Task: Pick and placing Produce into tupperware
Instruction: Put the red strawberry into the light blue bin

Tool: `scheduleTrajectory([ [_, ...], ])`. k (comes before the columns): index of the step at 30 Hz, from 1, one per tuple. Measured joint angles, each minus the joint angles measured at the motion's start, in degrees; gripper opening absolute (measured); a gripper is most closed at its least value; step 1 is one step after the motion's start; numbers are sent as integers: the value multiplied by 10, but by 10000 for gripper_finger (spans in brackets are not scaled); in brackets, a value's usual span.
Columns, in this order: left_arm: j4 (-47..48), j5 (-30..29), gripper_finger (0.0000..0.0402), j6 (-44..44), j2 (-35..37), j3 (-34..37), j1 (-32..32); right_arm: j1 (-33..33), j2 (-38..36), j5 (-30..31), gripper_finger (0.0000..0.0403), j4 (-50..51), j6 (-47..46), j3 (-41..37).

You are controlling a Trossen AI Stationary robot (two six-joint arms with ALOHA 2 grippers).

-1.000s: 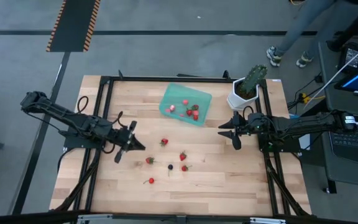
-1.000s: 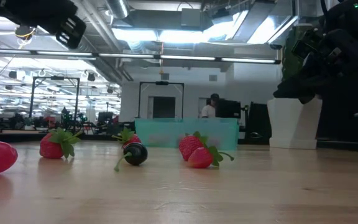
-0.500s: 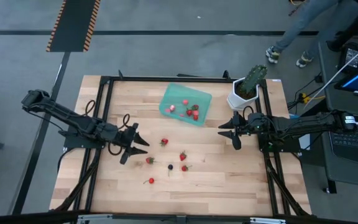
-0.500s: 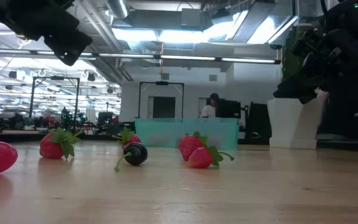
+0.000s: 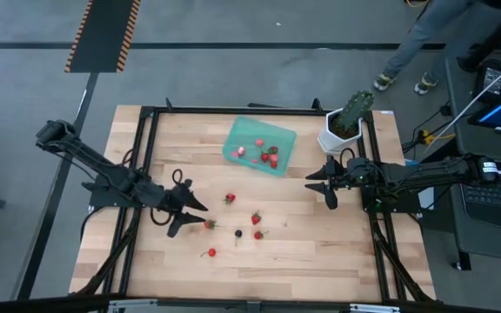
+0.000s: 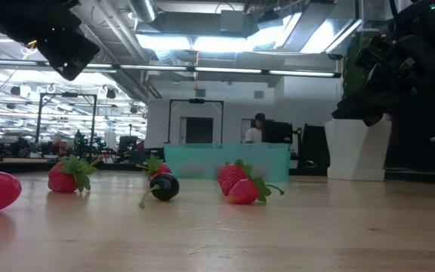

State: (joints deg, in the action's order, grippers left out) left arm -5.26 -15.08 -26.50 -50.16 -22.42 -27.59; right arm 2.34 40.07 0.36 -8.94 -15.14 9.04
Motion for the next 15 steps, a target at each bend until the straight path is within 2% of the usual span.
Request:
scheduleTrajectory([
  [7, 130, -5, 165, -9, -79, -86, -5, 0, 0, 0, 154, 0, -6, 0],
  [15, 234, -9, 165, -18, -167, -179, -5, 0, 0, 0, 154, 0, -12, 0],
])
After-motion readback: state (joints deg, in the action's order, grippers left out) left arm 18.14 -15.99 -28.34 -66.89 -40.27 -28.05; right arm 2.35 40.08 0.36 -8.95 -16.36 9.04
